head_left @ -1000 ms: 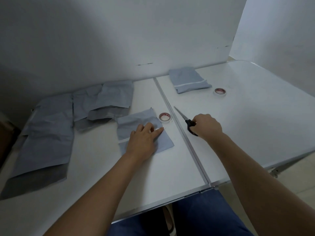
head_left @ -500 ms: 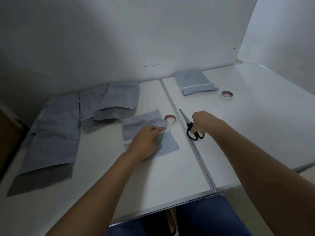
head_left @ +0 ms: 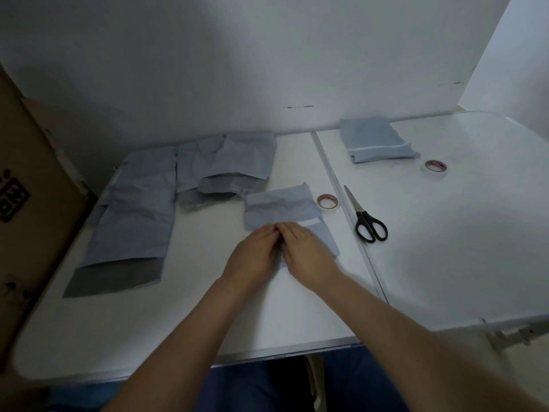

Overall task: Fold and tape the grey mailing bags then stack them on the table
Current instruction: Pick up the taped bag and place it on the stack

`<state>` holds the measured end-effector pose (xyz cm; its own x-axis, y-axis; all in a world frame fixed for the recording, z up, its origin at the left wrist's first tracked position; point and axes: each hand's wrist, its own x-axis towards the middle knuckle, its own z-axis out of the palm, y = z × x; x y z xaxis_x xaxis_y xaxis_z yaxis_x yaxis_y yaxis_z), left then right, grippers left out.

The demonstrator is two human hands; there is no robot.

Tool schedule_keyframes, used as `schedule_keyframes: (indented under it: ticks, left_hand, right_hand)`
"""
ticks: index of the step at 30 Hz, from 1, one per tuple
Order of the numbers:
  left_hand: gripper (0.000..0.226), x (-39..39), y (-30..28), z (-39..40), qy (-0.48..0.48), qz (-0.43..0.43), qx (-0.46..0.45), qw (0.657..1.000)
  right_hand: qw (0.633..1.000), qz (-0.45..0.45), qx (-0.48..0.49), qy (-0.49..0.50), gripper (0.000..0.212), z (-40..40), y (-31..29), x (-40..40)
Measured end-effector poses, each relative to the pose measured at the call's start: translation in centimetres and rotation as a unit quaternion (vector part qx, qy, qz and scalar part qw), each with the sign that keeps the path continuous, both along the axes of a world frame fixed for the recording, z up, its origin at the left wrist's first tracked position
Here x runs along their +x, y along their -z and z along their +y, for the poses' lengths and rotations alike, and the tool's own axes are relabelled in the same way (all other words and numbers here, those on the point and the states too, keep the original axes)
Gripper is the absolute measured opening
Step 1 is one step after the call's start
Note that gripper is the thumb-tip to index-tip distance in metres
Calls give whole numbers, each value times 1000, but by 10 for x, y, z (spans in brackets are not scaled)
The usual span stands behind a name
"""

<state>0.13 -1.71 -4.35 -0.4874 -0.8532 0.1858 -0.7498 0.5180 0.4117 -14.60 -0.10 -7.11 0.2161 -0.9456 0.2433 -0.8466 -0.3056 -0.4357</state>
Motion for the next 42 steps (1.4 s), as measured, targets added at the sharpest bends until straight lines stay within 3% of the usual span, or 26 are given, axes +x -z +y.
schedule_keyframes:
  ticks: [13, 22, 35, 42]
  left_hand:
    - [46, 3, 14, -2, -13, -31, 7, 999]
    - [46, 3, 15, -3, -16, -24, 0, 1000]
    - [46, 7, 12, -3, -6, -30, 15, 999]
    - [45, 54, 8, 1, -59, -42, 35, 997]
  right_hand:
    - [992, 69, -1, 105, 82, 13, 5, -17]
    - [979, 119, 59, 154, 110, 15, 2, -32]
    - [974, 134, 88, 158, 108, 16, 2, -32]
    - [975, 132, 91, 154, 109, 17, 0, -31]
